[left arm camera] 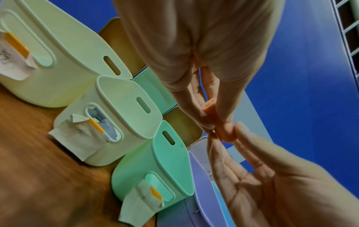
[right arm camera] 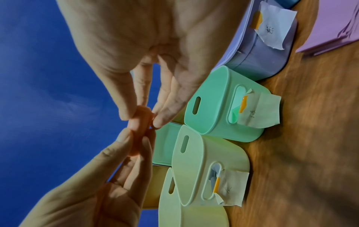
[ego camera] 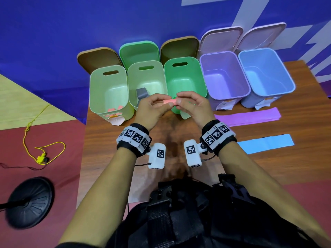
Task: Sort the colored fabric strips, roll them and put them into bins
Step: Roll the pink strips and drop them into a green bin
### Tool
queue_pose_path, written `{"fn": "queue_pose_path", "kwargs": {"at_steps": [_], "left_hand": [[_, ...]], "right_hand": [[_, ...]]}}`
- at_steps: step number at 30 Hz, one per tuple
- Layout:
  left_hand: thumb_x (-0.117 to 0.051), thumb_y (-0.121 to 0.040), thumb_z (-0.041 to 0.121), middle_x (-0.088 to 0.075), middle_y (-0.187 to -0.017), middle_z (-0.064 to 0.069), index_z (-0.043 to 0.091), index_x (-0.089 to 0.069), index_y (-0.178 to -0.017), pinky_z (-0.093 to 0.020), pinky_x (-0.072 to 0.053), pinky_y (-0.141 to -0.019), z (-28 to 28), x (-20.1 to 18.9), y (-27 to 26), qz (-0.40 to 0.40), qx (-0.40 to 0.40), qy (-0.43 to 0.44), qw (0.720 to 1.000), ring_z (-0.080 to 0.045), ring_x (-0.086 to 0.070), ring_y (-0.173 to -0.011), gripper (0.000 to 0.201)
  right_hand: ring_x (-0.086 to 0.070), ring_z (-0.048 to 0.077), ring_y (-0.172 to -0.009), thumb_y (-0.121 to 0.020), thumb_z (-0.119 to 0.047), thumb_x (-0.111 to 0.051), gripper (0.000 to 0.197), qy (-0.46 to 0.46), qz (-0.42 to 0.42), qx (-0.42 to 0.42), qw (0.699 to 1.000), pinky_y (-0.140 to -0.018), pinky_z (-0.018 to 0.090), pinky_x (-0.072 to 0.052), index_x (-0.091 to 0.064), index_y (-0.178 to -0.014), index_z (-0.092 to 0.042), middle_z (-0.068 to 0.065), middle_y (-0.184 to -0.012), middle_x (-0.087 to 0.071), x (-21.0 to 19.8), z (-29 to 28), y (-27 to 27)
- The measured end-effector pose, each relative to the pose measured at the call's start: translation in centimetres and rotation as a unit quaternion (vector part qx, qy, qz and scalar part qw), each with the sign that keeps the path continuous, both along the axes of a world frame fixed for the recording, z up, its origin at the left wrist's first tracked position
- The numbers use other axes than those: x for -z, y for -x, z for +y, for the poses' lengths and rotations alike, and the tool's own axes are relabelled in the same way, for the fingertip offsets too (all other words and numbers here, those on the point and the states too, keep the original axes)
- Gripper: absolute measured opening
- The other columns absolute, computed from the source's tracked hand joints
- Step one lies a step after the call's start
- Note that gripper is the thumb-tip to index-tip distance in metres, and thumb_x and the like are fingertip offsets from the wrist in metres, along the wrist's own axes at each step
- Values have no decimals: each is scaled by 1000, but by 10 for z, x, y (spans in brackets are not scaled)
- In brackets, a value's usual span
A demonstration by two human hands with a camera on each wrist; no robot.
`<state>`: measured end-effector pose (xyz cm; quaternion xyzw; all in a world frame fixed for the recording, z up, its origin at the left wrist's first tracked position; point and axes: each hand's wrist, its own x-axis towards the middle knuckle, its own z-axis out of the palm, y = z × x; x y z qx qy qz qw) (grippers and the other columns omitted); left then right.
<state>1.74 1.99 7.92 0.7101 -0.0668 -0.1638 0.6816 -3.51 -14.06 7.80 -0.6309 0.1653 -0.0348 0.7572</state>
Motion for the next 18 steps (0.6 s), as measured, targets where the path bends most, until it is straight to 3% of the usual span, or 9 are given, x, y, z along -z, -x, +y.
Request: {"fn": "queue_pose_path", "kwargs": {"at_steps": [2,6,9,14,18], "left_hand": [[-78,-80,0,-74,-91,-9,8,-71,-97,-25,-55,-80,1,1,-1,3,0,0,1000,-15,-71,-86,20],[-78,-81,4,-74,-91,-13,7,-71,-95,-35,-57,-88,5,6,-2,24,-11,5,1000,-20,-70,-85,16],[-76,-84,8,-72,-85,-14,4,-71,-96,-41,-56,-88,9,10,-2,34,-21,7,999,-20,-67,-79,14],[-76,-85,8,-71,-85,-15,3,-70,-96,-40,-55,-84,22,14,-6,41,-20,-8,999,-24,-65,-78,14],[-75,-86,8,-71,-73,-6,4,-70,-90,-30,-54,-73,34,15,-9,34,-26,-7,999,-21,-64,-71,7]], "right_hand": [[-69,17,-77,-91,-1,-67,15,-10,6,-3,1000,-86,29,-59,-68,-106,-5,14,-91,-72,3,1,-1],[-70,14,-70,-91,1,-66,10,-2,6,-9,1000,-79,24,-59,-69,-99,-5,15,-86,-72,4,5,-5],[-70,17,-77,-88,3,-69,15,23,-1,-10,1000,-81,25,-59,-70,-97,-9,18,-92,-71,4,8,-10],[-68,22,-91,-86,2,-71,19,82,-2,-26,996,-89,35,-57,-71,-93,-16,12,-94,-73,13,19,-20],[-67,19,-91,-87,4,-69,19,77,6,-41,996,-85,25,-56,-70,-99,-11,10,-94,-72,15,32,-30]]}}
